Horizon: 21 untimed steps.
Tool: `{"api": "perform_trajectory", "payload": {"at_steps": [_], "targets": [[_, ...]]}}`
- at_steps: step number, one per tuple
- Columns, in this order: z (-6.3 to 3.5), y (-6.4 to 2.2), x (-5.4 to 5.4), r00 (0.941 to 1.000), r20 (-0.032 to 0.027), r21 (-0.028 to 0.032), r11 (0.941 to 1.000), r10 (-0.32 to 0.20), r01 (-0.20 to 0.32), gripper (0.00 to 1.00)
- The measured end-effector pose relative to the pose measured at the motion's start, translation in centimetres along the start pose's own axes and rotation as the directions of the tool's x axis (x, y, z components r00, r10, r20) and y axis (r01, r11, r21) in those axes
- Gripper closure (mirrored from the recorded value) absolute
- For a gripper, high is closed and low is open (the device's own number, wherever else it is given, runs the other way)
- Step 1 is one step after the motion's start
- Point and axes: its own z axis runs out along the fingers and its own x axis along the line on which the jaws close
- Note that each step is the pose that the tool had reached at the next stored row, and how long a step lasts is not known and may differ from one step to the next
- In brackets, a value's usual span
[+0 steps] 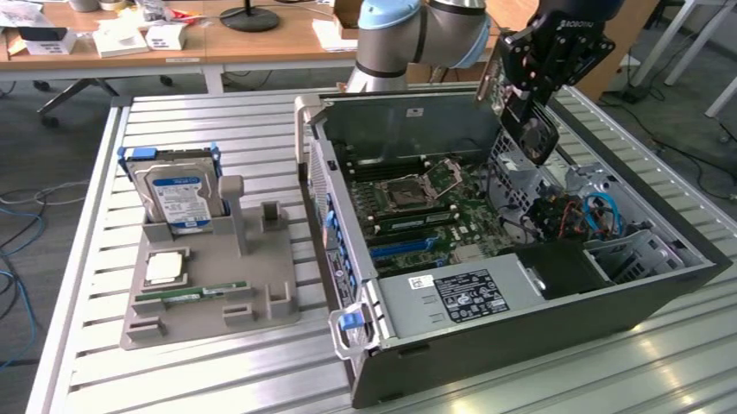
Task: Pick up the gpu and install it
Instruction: 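Pick up the gpu and move the gpu toward the slot, then insert the gpu into the slot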
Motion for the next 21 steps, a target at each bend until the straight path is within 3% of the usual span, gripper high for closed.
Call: {"api": "perform_trajectory", "payload": {"at_steps": [21], "targets": [[0.20,-0.01,-0.09,1.0000,0.0000,0.0000,1.0000,-0.001,0.001,0.74]]}}
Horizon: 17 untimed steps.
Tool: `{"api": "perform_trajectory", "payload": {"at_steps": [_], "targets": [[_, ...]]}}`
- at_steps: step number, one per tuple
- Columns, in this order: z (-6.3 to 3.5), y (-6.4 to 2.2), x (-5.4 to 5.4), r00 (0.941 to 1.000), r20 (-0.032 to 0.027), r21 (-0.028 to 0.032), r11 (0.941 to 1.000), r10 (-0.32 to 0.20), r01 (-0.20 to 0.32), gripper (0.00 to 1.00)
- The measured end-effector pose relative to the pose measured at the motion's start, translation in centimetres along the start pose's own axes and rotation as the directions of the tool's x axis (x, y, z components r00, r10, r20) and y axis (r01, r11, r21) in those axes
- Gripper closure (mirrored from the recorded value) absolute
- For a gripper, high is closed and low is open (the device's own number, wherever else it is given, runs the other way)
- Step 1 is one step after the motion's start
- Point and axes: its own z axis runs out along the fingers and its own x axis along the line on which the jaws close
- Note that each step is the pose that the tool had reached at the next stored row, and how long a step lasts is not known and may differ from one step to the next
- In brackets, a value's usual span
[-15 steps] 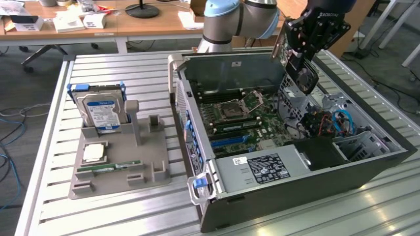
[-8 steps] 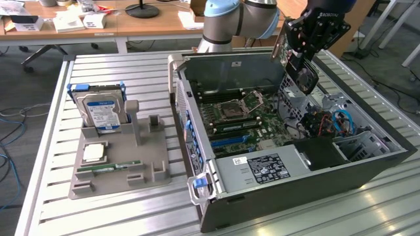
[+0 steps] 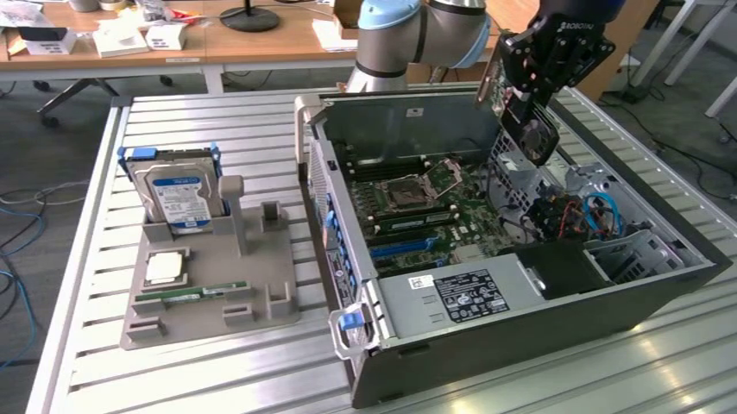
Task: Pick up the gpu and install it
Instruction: 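Insert the gpu into the slot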
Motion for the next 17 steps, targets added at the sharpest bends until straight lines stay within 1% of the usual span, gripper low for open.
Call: {"api": "perform_trajectory", "payload": {"at_steps": [4,7,13,17], "targets": [[0.01,0.00,0.00,0.9998,-0.0008,-0.0005,0.9998,-0.020,0.020,0.74],[0.02,0.00,0.00,0.9989,-0.0018,-0.0012,0.9989,-0.046,0.046,0.74],[0.05,0.00,0.00,0.9952,-0.0037,-0.0027,0.9952,-0.098,0.098,0.74],[0.06,0.00,0.00,0.9927,-0.0044,-0.0034,0.9927,-0.120,0.120,0.74]]}}
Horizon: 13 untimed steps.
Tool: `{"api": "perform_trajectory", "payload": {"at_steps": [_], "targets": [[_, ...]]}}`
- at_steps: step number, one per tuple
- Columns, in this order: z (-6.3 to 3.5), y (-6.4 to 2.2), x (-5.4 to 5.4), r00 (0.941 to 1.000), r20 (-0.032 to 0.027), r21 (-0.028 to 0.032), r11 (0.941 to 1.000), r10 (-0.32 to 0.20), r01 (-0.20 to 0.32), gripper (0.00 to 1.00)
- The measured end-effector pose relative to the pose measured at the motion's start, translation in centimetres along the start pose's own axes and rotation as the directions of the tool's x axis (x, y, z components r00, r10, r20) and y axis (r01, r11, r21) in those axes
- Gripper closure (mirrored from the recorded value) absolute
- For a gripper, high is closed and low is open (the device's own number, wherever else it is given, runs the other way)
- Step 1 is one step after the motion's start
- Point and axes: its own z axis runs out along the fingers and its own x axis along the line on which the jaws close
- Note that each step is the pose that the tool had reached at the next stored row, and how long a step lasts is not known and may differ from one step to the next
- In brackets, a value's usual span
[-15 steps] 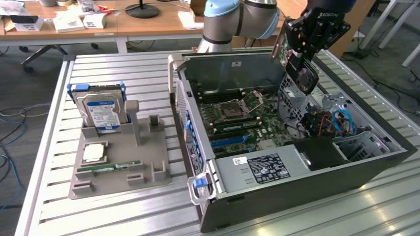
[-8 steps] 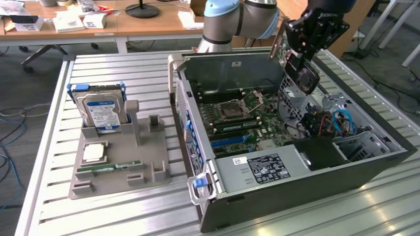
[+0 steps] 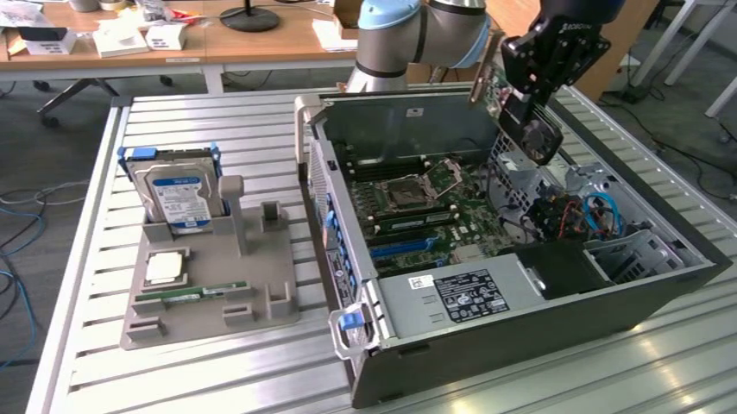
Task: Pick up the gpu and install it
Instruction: 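Insert the gpu into the slot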
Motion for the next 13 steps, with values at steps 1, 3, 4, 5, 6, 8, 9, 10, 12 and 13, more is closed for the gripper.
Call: {"api": "perform_trajectory", "payload": {"at_steps": [1,3,4,5,6,8,9,10,12,13], "targets": [[0.01,0.00,0.00,1.0000,-0.0001,-0.0003,1.0000,-0.005,0.005,0.74],[0.01,0.00,0.00,0.9999,-0.0006,-0.0004,0.9999,-0.016,0.016,0.74],[0.02,0.01,0.00,0.9998,-0.0008,-0.0005,0.9998,-0.021,0.021,0.74],[0.02,0.01,0.00,0.9997,-0.0010,-0.0006,0.9997,-0.026,0.026,0.74],[0.02,0.01,0.00,0.9995,-0.0012,-0.0007,0.9995,-0.032,0.032,0.74],[0.03,0.01,0.00,0.9991,-0.0017,-0.0010,0.9991,-0.043,0.043,0.74],[0.03,0.01,0.00,0.9988,-0.0019,-0.0012,0.9988,-0.048,0.048,0.74],[0.04,0.01,0.00,0.9985,-0.0020,-0.0014,0.9985,-0.054,0.054,0.74],[0.05,0.01,0.00,0.9979,-0.0024,-0.0018,0.9979,-0.065,0.065,0.74],[0.05,0.01,0.00,0.9975,-0.0027,-0.0019,0.9975,-0.071,0.071,0.74]]}}
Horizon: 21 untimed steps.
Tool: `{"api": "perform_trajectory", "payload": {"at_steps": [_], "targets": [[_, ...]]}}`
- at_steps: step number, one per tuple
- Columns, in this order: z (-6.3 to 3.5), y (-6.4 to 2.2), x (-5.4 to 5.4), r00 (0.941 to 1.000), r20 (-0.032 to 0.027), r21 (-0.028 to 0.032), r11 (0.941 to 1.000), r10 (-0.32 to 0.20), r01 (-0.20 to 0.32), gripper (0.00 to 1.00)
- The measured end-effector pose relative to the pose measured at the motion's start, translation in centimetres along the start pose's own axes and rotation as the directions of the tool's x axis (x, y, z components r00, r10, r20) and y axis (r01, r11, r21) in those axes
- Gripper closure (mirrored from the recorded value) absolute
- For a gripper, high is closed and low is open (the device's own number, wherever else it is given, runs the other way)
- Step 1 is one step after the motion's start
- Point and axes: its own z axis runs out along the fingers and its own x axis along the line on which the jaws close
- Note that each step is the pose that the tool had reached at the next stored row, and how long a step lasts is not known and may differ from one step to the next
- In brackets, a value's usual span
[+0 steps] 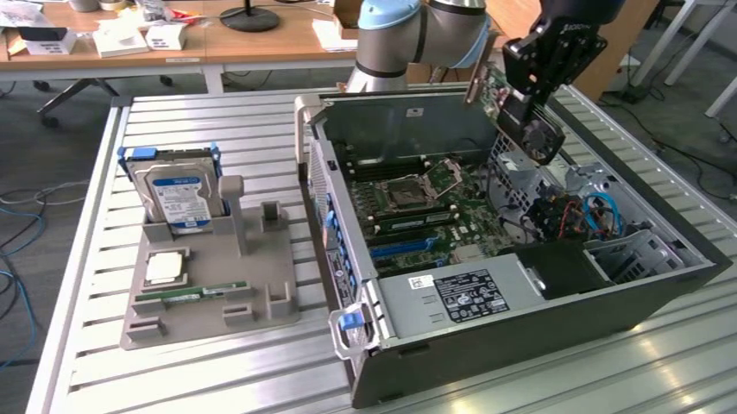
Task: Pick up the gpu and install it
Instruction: 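Insert the gpu into the slot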
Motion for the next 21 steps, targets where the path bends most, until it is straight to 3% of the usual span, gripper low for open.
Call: {"api": "perform_trajectory", "payload": {"at_steps": [12,21], "targets": [[0.02,0.01,0.00,0.9963,-0.0031,-0.0024,0.9963,-0.086,0.086,0.74],[0.04,0.06,0.00,0.9864,-0.0059,-0.0047,0.9864,-0.164,0.164,0.74]]}}
